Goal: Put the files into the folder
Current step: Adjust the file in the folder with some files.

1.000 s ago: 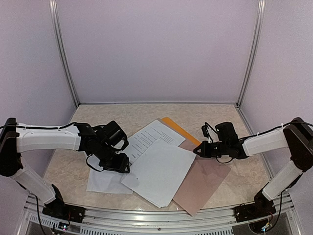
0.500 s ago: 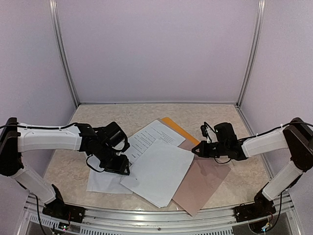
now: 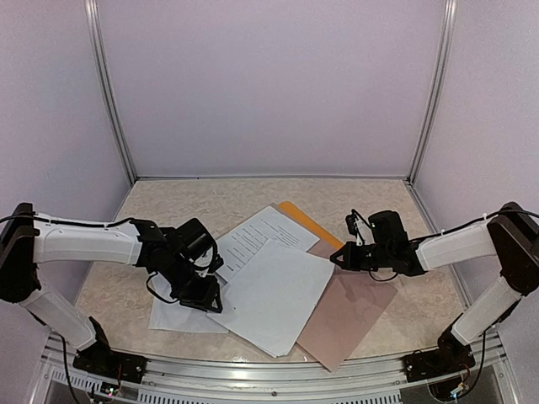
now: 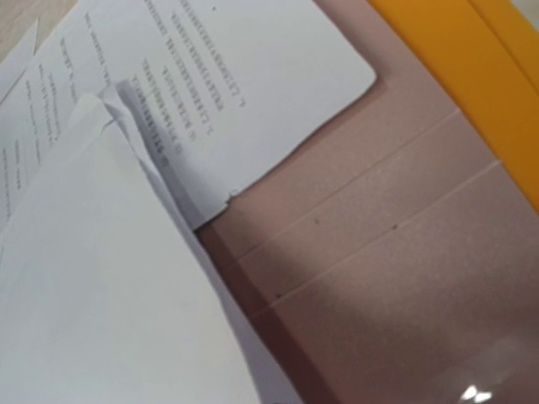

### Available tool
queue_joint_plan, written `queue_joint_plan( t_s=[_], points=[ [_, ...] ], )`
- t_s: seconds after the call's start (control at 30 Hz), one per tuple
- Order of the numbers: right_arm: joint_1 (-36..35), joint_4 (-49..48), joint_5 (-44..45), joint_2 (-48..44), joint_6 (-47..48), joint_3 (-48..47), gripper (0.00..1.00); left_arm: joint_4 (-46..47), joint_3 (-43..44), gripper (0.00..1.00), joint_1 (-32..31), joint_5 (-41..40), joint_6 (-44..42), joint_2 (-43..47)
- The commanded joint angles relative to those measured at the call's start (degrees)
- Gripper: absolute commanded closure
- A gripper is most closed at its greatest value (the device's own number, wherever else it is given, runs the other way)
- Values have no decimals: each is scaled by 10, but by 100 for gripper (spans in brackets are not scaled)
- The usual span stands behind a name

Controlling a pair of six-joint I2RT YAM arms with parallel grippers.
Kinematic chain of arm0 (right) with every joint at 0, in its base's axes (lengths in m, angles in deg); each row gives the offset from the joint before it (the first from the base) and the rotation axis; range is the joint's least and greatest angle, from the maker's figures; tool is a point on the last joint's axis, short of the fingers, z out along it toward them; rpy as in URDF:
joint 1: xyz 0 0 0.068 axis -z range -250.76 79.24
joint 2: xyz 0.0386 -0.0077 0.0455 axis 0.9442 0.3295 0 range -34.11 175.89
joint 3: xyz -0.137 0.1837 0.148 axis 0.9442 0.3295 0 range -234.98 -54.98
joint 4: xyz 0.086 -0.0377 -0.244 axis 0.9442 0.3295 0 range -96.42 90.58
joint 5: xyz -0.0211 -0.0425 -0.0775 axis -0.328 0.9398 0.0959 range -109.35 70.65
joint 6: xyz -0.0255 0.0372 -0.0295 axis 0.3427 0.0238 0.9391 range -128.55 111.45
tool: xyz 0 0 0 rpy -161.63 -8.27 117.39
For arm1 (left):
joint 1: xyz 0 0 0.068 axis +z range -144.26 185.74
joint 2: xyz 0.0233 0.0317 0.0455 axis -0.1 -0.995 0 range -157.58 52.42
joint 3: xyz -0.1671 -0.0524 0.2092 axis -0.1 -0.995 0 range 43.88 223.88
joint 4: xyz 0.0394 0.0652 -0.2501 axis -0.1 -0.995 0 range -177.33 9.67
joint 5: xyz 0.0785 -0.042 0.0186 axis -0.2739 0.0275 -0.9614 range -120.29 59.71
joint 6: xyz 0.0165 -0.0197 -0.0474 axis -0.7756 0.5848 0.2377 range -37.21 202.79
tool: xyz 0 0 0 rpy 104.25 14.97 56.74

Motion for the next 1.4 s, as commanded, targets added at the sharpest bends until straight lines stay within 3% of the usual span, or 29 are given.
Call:
queue_joint_plan(
  t_s=[0.0, 0.33, 1.0, 1.37],
  points=[
    [-7, 7, 8, -8, 3, 4, 100, 23, -15, 63, 10, 29, 5, -16],
    [-8, 9, 9, -8, 5, 4, 100, 30, -22, 70, 21, 44, 9, -19],
    [-9, 13, 10, -7, 8, 4, 100, 9, -7, 100, 33, 46, 2, -14],
    [-10, 19, 5, -8, 15, -3, 100, -7, 3, 100, 42, 32, -2, -4]
  ],
)
